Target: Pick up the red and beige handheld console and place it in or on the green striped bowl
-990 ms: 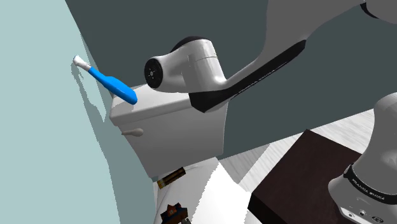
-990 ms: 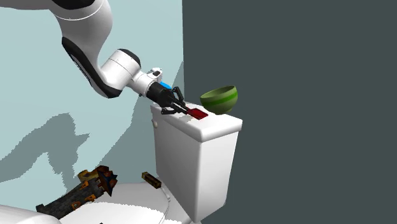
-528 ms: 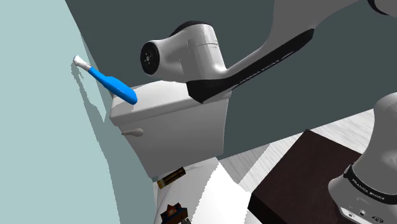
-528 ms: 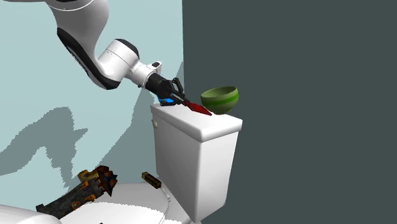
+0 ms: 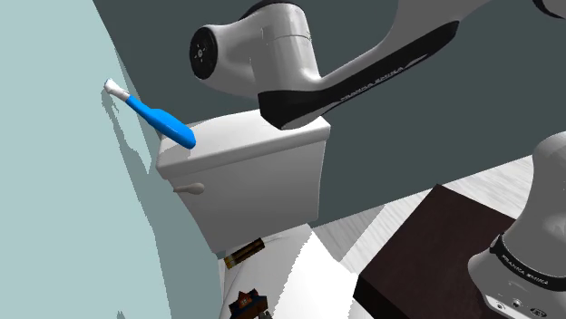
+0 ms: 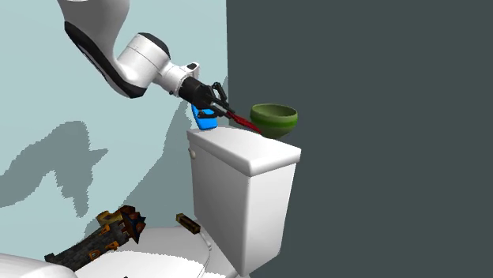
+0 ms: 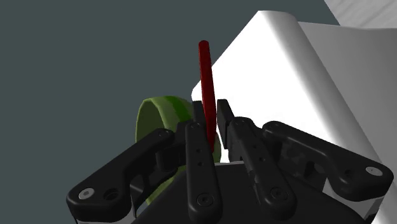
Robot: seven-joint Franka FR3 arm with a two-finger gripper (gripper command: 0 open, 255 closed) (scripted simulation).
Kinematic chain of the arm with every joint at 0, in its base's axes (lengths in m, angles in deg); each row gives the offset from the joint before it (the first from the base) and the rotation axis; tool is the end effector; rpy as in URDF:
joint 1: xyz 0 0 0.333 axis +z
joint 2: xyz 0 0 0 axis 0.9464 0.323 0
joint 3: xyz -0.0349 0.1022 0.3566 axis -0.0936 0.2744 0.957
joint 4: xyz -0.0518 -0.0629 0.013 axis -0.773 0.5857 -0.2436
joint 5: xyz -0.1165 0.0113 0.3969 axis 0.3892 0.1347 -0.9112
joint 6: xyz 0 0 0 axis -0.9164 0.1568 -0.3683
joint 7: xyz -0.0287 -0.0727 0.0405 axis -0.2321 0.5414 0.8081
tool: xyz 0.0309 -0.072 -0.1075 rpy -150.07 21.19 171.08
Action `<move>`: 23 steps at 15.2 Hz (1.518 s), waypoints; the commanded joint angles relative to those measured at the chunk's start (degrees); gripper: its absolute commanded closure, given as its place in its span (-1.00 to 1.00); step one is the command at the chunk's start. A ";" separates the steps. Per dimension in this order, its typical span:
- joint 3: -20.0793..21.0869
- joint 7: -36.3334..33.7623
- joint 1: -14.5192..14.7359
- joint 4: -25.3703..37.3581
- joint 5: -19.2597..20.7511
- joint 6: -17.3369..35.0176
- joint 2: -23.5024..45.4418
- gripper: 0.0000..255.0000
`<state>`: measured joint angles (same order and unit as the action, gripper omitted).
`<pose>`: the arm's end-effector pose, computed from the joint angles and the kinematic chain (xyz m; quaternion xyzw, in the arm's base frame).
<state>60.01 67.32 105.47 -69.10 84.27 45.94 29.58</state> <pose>0.5645 0.2798 0.5088 0.8436 0.1903 0.0704 0.4971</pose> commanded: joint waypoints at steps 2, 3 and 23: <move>-0.12 1.42 -0.06 1.08 0.18 -0.97 -0.76 1.00; -0.10 1.93 -0.02 1.57 0.20 -1.34 -0.90 1.00; -1.56 13.64 -1.61 15.06 1.88 -5.04 0.77 1.00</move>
<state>58.87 80.19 104.45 -55.38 85.96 40.15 29.26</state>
